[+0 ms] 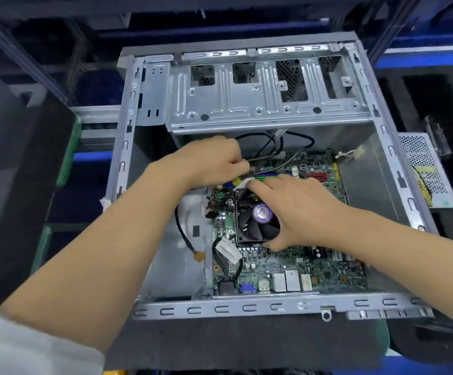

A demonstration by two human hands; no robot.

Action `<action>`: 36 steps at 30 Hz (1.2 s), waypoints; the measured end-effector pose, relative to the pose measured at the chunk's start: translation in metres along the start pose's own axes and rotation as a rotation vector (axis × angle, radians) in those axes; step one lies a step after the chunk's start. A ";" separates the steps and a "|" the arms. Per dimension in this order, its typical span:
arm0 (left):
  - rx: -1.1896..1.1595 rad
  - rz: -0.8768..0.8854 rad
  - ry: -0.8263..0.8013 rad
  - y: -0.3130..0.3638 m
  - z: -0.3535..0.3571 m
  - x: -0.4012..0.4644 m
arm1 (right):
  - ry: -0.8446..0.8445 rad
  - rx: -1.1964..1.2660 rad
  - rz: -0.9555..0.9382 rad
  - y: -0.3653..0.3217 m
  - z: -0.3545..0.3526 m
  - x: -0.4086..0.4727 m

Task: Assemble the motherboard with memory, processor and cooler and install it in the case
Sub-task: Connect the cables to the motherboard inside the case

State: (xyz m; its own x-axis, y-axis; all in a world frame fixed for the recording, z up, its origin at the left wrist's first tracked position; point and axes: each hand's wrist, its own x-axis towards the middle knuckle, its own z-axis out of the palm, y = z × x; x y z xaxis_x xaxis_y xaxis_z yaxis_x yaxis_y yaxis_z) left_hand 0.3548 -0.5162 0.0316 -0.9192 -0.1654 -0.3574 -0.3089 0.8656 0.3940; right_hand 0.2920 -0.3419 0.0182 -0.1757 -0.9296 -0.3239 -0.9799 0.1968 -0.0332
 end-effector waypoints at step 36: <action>0.203 -0.027 0.019 -0.022 0.008 0.011 | -0.061 -0.089 -0.004 -0.001 -0.004 0.002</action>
State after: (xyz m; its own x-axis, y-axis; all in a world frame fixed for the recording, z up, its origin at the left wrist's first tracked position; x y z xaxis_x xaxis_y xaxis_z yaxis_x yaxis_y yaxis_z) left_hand 0.3540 -0.5330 0.0120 -0.9163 -0.1972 -0.3486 -0.2798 0.9380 0.2049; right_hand 0.2926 -0.3452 0.0219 -0.1682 -0.9093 -0.3806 -0.9856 0.1621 0.0483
